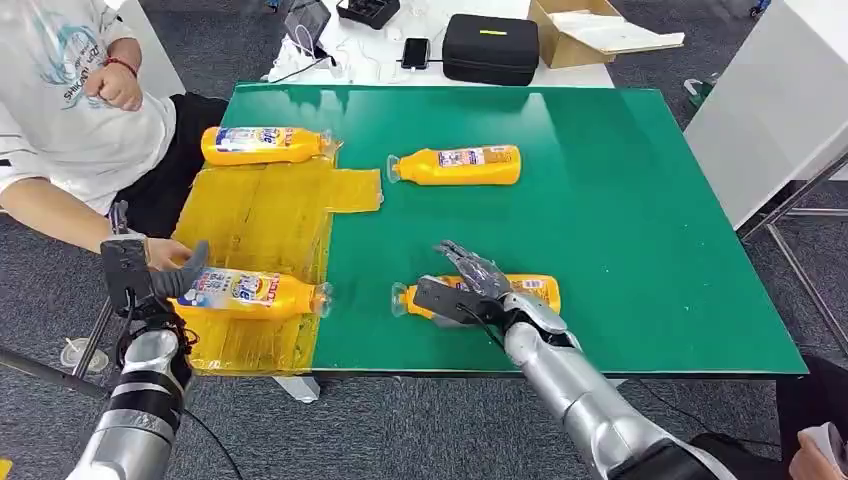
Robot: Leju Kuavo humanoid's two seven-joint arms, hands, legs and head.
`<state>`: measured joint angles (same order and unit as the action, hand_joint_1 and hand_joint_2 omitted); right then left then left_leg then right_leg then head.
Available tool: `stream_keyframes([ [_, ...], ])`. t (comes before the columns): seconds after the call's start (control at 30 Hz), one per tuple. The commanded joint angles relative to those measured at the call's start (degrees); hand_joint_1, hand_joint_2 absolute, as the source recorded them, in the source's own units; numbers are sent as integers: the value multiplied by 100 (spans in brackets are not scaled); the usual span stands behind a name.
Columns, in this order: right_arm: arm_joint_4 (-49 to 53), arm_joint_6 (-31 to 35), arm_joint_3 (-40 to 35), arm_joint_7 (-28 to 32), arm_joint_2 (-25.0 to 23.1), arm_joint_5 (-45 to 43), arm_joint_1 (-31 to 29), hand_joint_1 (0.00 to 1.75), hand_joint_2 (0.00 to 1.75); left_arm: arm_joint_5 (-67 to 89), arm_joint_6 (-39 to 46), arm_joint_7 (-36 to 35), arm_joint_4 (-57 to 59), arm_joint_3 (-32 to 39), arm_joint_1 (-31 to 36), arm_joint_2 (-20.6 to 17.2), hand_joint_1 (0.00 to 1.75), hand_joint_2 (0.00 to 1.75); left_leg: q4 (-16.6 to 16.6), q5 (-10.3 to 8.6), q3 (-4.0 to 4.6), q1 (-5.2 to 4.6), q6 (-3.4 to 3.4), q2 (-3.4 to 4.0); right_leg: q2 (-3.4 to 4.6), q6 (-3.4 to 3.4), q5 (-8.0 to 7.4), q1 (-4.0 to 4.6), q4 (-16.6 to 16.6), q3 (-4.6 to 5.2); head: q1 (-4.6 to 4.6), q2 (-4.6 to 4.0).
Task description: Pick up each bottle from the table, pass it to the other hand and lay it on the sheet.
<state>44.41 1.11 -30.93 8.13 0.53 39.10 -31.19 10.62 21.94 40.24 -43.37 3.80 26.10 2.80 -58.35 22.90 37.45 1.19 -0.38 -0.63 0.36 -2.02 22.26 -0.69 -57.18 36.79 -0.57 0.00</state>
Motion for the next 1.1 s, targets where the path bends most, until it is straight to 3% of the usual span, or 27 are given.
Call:
stream_keyframes([
  [0.03,-49,-431,-519,83,435,-153,-317,0,175,27,-18,-24,405,-160,206,-68,0,175,-2,9,-22,-3,11,0,-9,4,9,1,1,-26,2,0],
  [0.37,-9,-531,-604,89,512,-129,-402,0,175,25,-35,-24,475,-159,224,-63,0,175,-1,6,-15,-4,6,-1,-7,5,7,-2,-1,-17,2,2],
  [0.73,1058,-1065,-1210,-180,1352,-136,-429,0,175,-19,-149,-24,563,-133,144,-31,0,175,-1,4,-6,-8,8,-4,-6,2,5,-6,-1,-12,2,2],
  [1.1,1239,-1041,-1379,-315,1539,-173,-341,0,175,-17,-160,-24,667,-99,134,-1,0,175,0,6,-13,-4,7,1,-6,3,6,-3,1,-15,2,0],
])
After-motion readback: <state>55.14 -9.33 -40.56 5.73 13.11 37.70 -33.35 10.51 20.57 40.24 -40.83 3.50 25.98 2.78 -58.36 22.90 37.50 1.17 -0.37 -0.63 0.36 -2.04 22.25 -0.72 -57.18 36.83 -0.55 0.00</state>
